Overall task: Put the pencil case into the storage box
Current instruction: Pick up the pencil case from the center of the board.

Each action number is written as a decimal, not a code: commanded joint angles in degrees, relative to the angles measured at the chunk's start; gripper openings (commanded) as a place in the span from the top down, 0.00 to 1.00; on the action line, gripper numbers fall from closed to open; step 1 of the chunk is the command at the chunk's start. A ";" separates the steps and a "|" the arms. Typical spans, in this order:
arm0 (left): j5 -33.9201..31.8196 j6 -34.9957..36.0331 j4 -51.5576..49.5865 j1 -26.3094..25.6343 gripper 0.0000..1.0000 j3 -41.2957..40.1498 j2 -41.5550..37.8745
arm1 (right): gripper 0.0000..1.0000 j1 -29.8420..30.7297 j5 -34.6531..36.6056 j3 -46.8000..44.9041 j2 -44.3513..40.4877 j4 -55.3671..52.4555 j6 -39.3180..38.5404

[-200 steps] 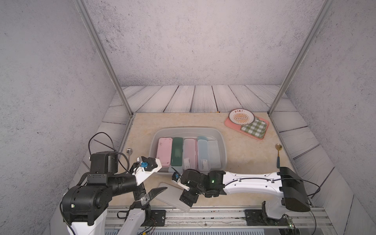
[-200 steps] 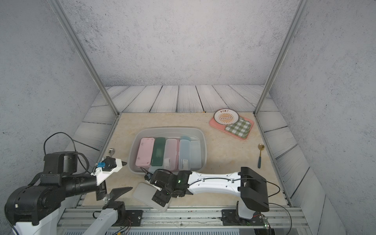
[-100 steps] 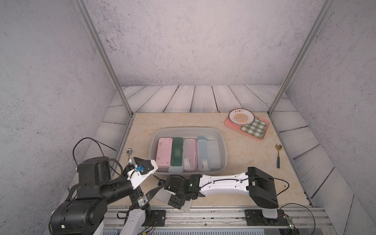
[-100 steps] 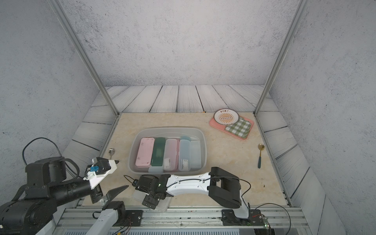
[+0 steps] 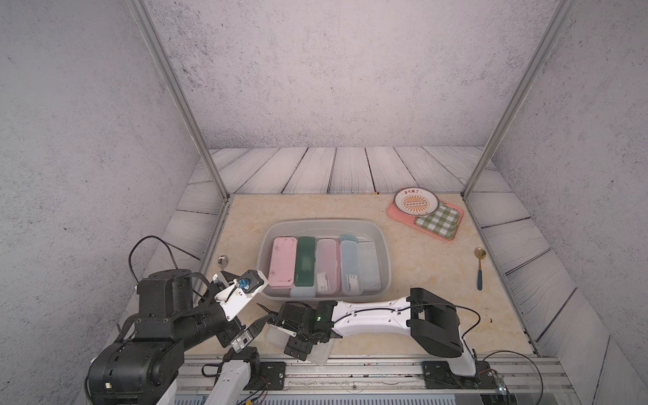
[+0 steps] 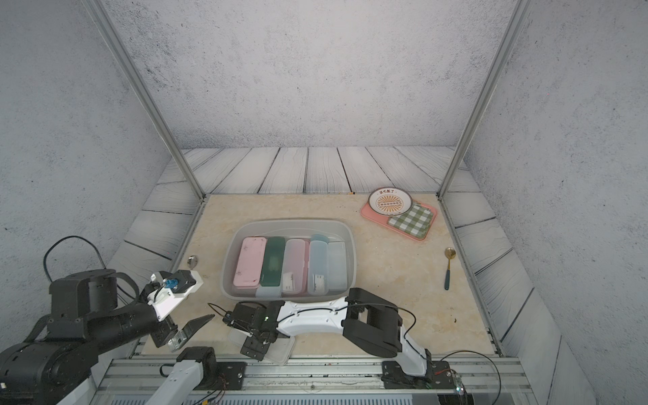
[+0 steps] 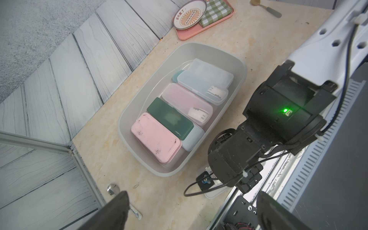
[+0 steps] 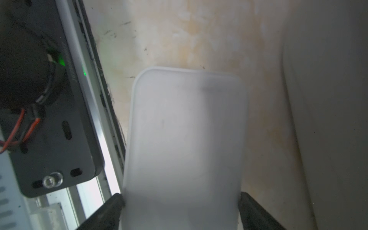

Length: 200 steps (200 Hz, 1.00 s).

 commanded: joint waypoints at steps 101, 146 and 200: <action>-0.11 -2.90 -11.02 1.55 0.00 -5.80 -1.37 | 0.01 0.04 1.76 -6.49 -5.43 -0.26 0.68; -2.61 -1.26 -11.04 1.53 0.00 -10.33 -1.26 | 0.01 0.05 1.19 -14.57 -7.69 2.17 1.46; -1.91 -0.44 -10.10 1.49 0.00 -13.25 -1.52 | 0.12 -2.66 -0.78 -18.31 -8.91 3.24 -0.58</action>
